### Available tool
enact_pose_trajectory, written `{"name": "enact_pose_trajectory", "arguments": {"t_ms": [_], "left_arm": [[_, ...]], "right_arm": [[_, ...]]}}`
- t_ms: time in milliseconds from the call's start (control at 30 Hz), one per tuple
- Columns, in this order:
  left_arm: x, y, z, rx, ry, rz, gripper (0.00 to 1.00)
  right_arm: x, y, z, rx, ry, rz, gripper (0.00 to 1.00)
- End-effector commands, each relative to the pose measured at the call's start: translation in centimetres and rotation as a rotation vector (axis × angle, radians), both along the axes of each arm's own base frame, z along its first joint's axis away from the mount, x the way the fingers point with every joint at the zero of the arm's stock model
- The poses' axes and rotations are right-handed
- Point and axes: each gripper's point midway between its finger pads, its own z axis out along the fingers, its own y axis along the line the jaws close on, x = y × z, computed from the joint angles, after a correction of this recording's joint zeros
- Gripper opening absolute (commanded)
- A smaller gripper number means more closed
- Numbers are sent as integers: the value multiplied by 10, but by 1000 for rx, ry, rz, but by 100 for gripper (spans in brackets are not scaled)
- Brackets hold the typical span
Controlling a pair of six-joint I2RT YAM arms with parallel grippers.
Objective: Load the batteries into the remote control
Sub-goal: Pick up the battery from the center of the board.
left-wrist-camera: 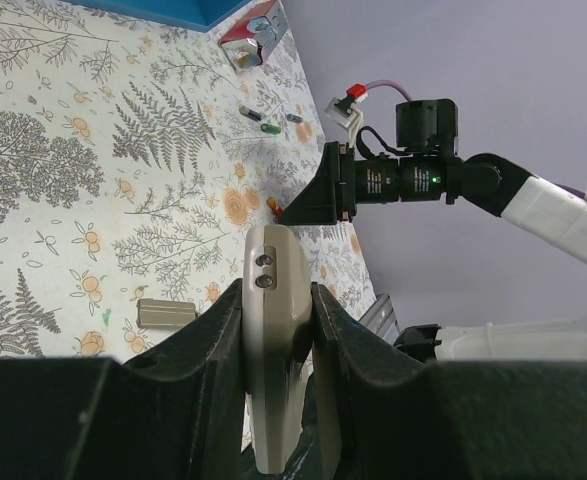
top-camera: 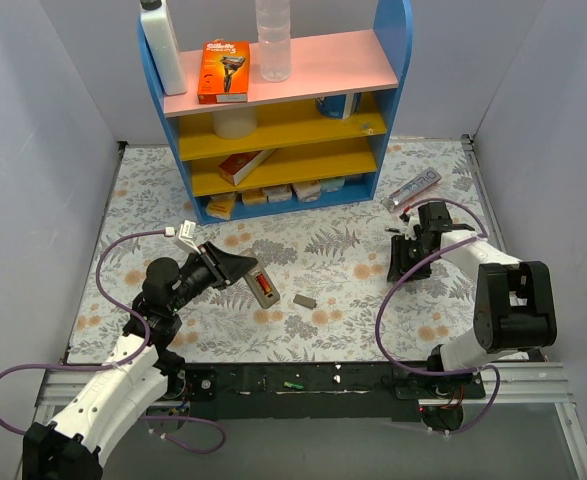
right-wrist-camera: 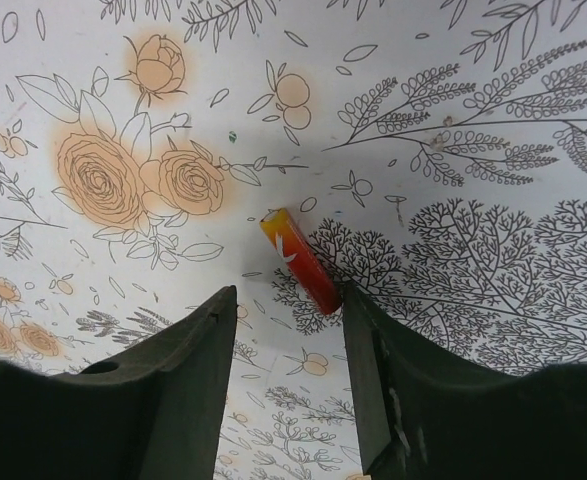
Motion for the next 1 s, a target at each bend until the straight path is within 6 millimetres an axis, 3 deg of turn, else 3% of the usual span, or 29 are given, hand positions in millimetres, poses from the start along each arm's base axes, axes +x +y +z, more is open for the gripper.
{"name": "enact_pose_trajectory", "arguments": {"t_ms": [0,500,700,733,833,967], "left_arm": [[-2,0,4,-11,-12,-3,0],[-1,0,4,-28,-1,4,0],[1,0,5,-56,8,9,0],[1,-1,4,-60,10,9,0],[2,-2,5,-109,8,11,0],[3,-2,2,-166,9,18,0]], "right_arm": [[-4,-2,-1,-47,0,12,53],[-13,0,-14,-216,45,97,34],[-11,-3,-15,-254,45,104,17],[-9,-2,-11,-254,26,104,9],[-5,5,3,-227,-11,127,1],[1,36,40,-159,-95,224,1]]}}
